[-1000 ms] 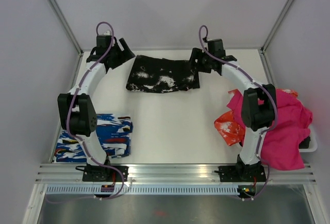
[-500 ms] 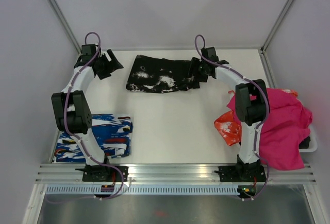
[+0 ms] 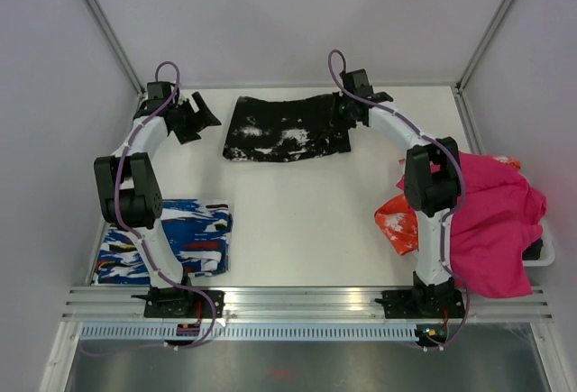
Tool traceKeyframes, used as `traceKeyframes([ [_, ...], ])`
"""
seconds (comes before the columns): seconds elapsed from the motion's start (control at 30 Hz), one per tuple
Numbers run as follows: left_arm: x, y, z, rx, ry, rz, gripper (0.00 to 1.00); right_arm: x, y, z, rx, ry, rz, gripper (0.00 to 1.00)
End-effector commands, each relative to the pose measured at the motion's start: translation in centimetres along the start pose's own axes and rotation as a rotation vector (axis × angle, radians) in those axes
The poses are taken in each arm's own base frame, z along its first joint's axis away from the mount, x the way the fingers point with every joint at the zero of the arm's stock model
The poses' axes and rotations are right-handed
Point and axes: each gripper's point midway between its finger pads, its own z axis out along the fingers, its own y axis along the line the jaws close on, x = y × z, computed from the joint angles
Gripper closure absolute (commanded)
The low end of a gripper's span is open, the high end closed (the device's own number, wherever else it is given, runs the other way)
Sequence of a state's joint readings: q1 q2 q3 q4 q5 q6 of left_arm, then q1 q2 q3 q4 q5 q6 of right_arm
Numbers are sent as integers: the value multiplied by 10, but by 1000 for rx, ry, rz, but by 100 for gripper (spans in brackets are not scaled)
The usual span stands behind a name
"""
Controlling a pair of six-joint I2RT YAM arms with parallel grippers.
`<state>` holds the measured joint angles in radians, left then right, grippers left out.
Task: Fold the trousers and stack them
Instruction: Fold the trousers
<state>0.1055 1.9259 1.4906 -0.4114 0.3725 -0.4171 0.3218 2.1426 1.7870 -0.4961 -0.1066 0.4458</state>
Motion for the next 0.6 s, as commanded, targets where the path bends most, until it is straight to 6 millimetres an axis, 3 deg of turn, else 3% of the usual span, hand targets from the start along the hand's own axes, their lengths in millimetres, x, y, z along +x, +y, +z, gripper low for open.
traceKeyframes([
  [0.0,-2,-8,4,68,5,27,11,-39,-2,-12,42,-94,-127,99],
  [0.23,3,-7,4,74,18,29,13,-38,8,7,-36,-85,-189,99],
  [0.4,5,-10,4,88,26,31,13,-36,3,21,-50,-81,-231,96],
  [0.57,7,-8,6,85,30,29,14,-66,25,6,-108,-146,-279,98],
])
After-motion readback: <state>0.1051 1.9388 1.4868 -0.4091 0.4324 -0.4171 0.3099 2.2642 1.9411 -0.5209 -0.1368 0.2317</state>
